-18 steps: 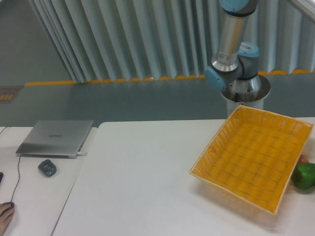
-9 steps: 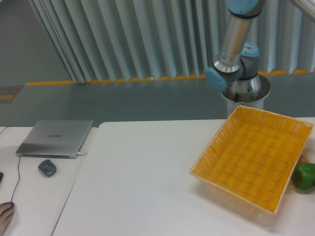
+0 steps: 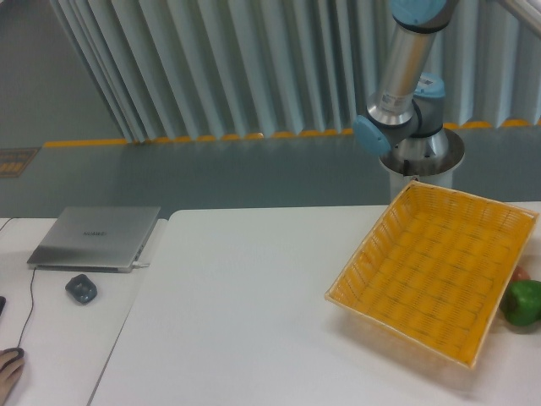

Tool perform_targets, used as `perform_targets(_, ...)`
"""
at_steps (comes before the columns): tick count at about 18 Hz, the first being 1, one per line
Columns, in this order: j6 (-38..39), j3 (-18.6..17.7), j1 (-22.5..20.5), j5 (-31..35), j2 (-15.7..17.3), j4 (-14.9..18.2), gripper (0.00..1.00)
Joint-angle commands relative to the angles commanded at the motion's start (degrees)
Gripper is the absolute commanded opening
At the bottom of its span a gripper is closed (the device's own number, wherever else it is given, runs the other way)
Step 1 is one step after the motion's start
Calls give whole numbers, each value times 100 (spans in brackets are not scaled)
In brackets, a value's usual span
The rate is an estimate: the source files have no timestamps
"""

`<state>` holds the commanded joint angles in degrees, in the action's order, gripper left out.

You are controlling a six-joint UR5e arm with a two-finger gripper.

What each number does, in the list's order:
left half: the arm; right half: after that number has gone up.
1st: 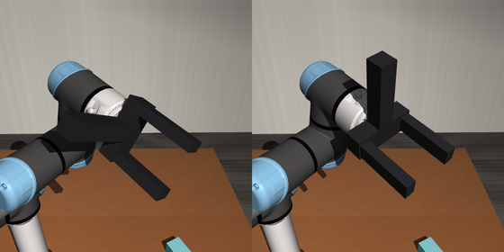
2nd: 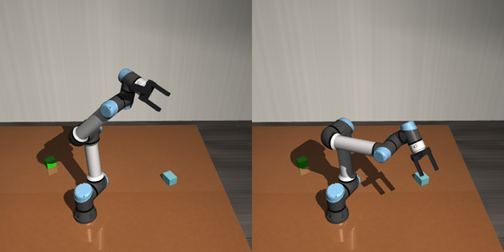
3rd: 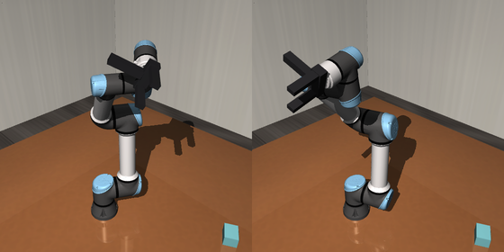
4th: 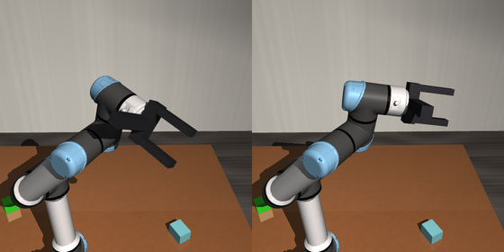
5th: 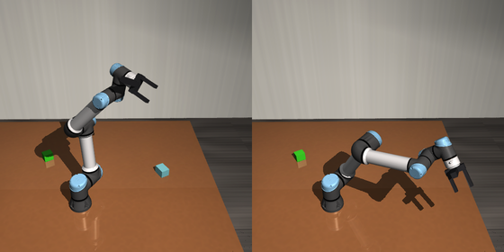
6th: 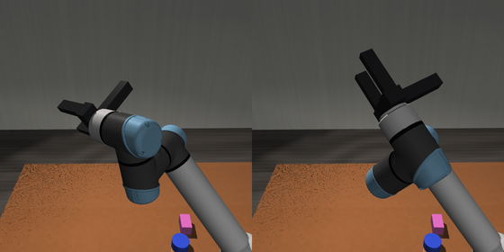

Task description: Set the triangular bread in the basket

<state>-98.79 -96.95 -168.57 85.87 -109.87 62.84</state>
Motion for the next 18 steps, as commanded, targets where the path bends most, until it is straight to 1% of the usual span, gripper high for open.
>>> perform_targets(3,17,18,-9,-263,114,44,0)
perform_targets(5,17,18,0,-308,228,97,0)
perform_targets(6,9,27,9,-308,263,201,0)
perform_targets(8,9,79,9,-308,404,473,0)
perform_targets(9,9,114,17,-317,544,779,0)
perform_targets(11,79,141,79,-422,877,1211,0)
perform_targets(13,201,123,263,-536,1290,1572,0)
perform_targets(14,411,115,403,-545,1457,1704,0)
perform_targets(16,955,115,903,-537,1669,1767,0)
perform_targets(18,1422,62,1308,-537,1941,1775,0)
